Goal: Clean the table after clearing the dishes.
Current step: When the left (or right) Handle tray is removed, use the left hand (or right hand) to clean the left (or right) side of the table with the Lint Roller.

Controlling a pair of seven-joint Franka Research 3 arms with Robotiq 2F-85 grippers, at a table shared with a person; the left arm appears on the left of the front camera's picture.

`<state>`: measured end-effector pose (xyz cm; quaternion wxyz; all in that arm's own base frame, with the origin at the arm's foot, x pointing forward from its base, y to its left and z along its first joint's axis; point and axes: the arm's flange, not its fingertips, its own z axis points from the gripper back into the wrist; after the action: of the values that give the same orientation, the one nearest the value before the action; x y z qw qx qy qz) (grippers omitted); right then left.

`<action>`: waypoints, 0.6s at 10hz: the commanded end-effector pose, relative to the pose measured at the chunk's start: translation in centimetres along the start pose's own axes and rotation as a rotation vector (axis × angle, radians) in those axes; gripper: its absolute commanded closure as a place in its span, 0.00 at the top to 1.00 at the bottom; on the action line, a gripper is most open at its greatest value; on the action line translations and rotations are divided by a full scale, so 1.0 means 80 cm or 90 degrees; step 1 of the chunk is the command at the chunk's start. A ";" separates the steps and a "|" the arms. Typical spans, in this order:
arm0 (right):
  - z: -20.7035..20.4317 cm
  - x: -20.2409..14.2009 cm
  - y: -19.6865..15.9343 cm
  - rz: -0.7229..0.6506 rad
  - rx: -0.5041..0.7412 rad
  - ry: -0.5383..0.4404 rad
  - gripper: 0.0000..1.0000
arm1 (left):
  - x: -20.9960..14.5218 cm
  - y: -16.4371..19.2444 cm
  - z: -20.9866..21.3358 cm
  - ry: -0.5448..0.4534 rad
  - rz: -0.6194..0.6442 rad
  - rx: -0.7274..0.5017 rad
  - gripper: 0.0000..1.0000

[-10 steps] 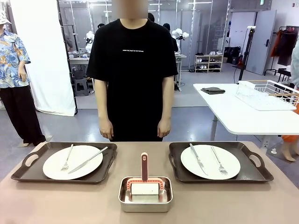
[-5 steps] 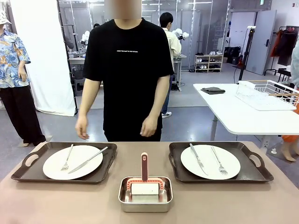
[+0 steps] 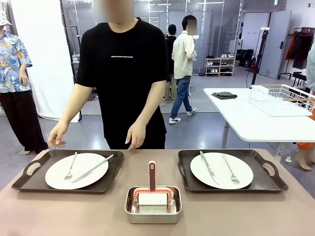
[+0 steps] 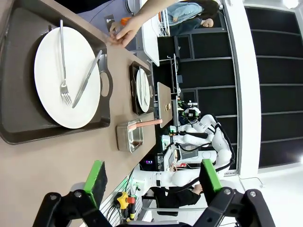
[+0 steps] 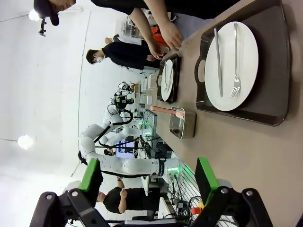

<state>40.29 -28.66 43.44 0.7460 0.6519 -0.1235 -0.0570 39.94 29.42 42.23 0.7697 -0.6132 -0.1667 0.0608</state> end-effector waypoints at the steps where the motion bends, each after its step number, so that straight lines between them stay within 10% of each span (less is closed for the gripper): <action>1: 0.002 -0.002 0.002 0.001 0.002 0.000 1.00 | -0.001 -0.001 0.004 -0.005 0.000 -0.009 1.00; 6: 0.002 -0.002 0.002 0.001 0.002 0.000 1.00 | -0.001 -0.001 0.004 -0.005 0.000 -0.009 1.00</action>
<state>40.29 -28.66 43.44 0.7460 0.6519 -0.1235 -0.0570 39.94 29.42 42.23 0.7697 -0.6132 -0.1667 0.0608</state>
